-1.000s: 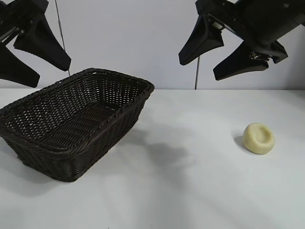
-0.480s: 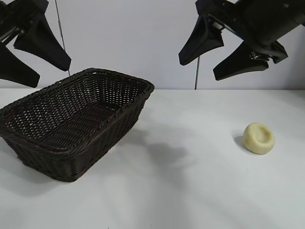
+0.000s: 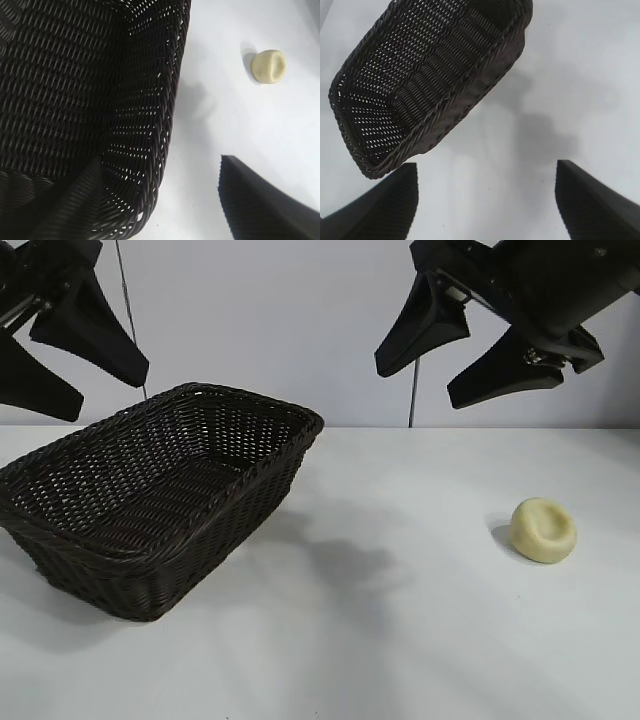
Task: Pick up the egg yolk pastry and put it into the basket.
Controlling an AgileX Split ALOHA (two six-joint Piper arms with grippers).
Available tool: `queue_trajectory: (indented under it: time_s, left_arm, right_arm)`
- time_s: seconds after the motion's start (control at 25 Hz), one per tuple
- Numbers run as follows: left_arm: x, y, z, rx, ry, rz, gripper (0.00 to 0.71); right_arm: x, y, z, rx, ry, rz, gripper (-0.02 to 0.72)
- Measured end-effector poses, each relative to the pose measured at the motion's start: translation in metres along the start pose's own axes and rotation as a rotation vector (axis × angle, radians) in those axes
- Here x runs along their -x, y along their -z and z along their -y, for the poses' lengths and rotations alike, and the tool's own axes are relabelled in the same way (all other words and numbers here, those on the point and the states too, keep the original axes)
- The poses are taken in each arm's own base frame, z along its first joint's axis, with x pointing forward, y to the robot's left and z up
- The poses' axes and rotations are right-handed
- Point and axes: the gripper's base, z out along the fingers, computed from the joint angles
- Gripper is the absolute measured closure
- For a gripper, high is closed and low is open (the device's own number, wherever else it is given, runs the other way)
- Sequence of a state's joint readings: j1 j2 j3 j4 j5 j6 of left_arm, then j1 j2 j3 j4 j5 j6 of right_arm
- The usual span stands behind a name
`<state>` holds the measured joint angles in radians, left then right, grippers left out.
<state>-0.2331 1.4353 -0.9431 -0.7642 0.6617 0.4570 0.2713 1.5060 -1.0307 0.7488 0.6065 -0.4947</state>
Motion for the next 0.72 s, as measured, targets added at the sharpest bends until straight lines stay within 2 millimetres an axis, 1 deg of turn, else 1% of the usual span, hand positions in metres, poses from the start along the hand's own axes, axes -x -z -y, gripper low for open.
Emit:
queue_trajectory:
  time_s: [0.08,0.16,0.36,0.44,0.56,0.72]
  left_arm:
    - [0.000,0.000,0.000,0.001,0.018,0.002,0.223]
    - [0.000,0.000,0.000,-0.001,0.091,-0.001,0.223]
    - [-0.004,0.000,0.002,-0.011,0.480,-0.043,0.223]
    - [-0.004,0.000,0.002,-0.008,0.580,-0.050,0.223]
    - [-0.005,0.000,0.000,0.024,0.675,-0.053,0.223]
    - [-0.010,0.001,-0.011,0.155,0.743,-0.063,0.223]
  right_arm:
    - [0.000,0.000,0.000,0.000,0.000,0.000,0.155]
    - [0.000,0.000,0.000,0.000,0.000,0.000,0.155]
    - [0.000,0.000,0.000,0.000,0.000,0.000,0.155]
    - [0.000,0.000,0.000,0.000,-0.001,0.000,0.155]
    - [0.000,0.000,0.000,0.000,-0.001,0.000,0.155]
    - [0.000,0.000,0.000,0.000,-0.001,0.000,0.155]
